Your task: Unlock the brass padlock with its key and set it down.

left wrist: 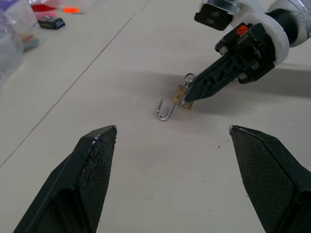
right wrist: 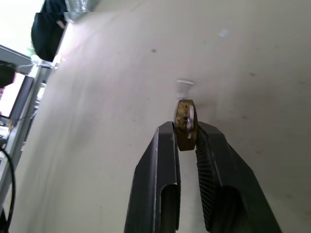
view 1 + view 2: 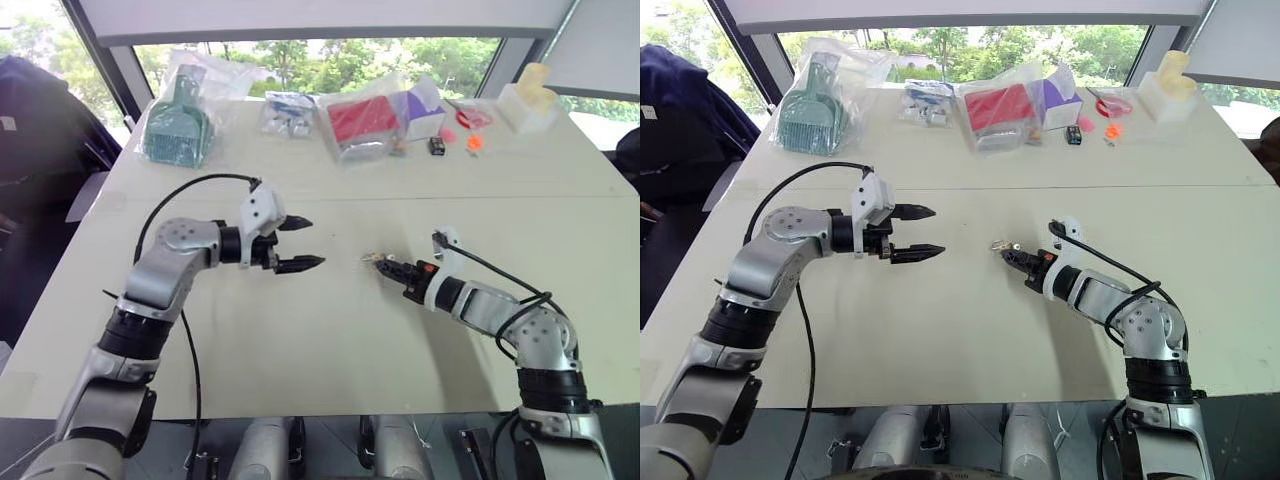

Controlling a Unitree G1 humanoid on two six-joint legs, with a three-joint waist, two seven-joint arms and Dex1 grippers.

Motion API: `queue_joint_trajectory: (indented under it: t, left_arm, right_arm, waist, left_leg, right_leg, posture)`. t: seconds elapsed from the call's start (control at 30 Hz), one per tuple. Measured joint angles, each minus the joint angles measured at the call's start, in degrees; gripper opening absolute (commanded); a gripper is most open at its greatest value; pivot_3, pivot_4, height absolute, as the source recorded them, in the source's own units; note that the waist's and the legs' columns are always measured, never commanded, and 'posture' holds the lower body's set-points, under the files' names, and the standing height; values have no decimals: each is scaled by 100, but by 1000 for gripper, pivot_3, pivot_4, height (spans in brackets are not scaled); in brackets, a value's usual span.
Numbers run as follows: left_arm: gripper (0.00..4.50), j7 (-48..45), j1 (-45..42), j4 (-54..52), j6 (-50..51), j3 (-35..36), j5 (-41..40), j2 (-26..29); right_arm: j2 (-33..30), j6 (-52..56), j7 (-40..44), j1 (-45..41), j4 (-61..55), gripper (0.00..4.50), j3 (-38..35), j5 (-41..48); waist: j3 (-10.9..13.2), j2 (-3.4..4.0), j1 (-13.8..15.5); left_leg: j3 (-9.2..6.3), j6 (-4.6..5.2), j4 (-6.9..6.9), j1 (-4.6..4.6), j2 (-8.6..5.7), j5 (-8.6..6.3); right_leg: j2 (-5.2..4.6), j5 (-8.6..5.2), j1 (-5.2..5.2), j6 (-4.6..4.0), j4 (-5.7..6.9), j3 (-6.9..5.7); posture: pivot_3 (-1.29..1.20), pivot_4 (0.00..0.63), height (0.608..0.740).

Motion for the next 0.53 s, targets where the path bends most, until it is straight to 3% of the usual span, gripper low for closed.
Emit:
queue_joint_trajectory:
  t: [0.2,0.33,0.43,0.53]
  left_arm:
    - [3852,28,76,-223,279,7,-115,36]
    - [3852,23,153,-250,298,46,-121,143]
    - [3852,33,245,-243,394,118,-147,178]
    - [3852,104,347,-273,527,149,-232,188]
  right_arm:
    - [-259,229,243,33,-238,3862,-37,-70]
    - [-1456,297,713,715,-1002,3862,-228,-399]
    - [-2392,181,1516,1539,-1721,3862,-743,-520]
    - [-2861,-116,2315,2221,-2368,3862,-1411,-585]
  waist:
    - [0,0,32]
    - [0,1,44]
    - [1,-1,26]
    - [2,-3,8]
  left_leg:
    - [-3,0,0,1,-3,0]
    - [-3,4,1,-3,-10,-3]
    - [-2,7,0,-1,-6,-4]
    - [-1,37,-4,10,4,-23]
  right_leg:
    - [-1,-1,7,0,-4,0]
    - [-5,-2,10,1,-16,0]
    - [-2,-2,10,9,-16,0]
    - [5,-1,12,13,-14,0]
  posture:
    - [0,150,735]
    - [0,150,735]
    - [0,150,735]
    - [0,150,735]
